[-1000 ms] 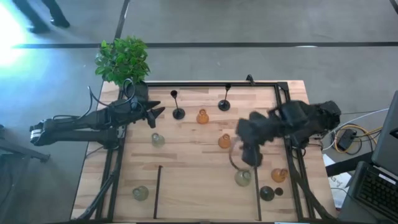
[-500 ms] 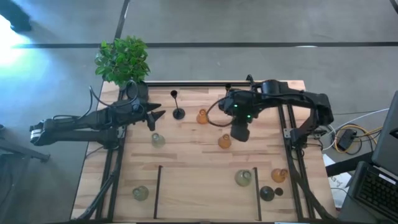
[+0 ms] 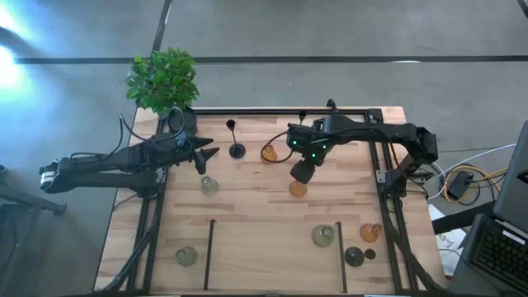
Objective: Pick & Place candle stick holders
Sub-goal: Put the middle orange glass candle holder on the shelf
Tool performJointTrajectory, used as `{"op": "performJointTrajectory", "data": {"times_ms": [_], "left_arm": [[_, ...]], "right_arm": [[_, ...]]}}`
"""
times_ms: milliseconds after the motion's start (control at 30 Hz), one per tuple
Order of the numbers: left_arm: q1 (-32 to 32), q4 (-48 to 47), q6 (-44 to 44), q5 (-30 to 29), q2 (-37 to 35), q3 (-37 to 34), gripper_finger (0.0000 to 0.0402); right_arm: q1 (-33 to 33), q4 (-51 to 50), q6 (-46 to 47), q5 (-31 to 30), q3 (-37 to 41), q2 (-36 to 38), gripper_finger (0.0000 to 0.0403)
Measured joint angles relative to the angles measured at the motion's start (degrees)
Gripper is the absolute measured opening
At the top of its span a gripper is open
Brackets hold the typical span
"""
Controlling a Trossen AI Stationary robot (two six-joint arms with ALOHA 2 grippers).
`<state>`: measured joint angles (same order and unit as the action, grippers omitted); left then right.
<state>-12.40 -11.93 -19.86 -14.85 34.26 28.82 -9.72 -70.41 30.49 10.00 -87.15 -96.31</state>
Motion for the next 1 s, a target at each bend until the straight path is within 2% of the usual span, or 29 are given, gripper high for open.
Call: {"op": "performJointTrajectory", "data": {"times_ms": [467,733,1000], "left_arm": [[0.00,-0.73,-0.04,-0.02,0.00,0.00,0.0223],[0.00,-0.71,-0.22,-0.02,0.00,0.00,0.0223],[0.00,-0.69,-0.33,-0.02,0.00,0.00,0.0223]], "right_arm": [[-0.48,11.96,1.79,1.21,12.83,0.09,0.0150],[-0.48,18.19,2.59,2.47,15.95,0.09,0.0148],[-0.43,20.62,2.62,2.52,17.82,0.09,0.0127]]}}
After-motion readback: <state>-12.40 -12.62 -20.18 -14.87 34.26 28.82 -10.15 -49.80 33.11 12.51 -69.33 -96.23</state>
